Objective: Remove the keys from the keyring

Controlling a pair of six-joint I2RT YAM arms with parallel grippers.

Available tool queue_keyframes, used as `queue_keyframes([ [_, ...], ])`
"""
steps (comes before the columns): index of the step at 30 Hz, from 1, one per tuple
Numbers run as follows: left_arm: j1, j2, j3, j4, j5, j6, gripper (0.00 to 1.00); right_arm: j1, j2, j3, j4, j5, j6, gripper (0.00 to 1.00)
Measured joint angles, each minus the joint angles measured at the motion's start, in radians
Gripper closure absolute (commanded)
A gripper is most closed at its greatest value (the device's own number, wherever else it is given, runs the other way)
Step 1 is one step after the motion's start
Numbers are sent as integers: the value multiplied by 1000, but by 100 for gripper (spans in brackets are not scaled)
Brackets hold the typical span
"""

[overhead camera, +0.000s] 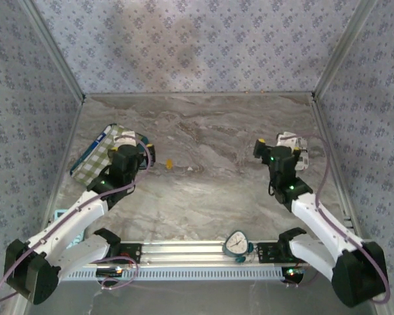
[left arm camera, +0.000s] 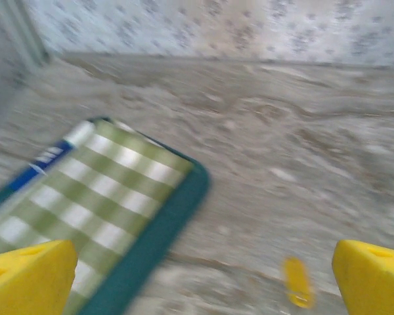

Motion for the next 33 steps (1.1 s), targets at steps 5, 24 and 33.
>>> queue_keyframes([
  [5,203,53,-138,122,-82,121,1,-122,14,-127,88,78,-88,0],
  [24,455,604,-317,993,183,289,1,-350,623,-154,719,-385,-269,0],
  [33,462,609,-294,1004,213,259,1,-371,615,-142,682,-484,-272,0],
])
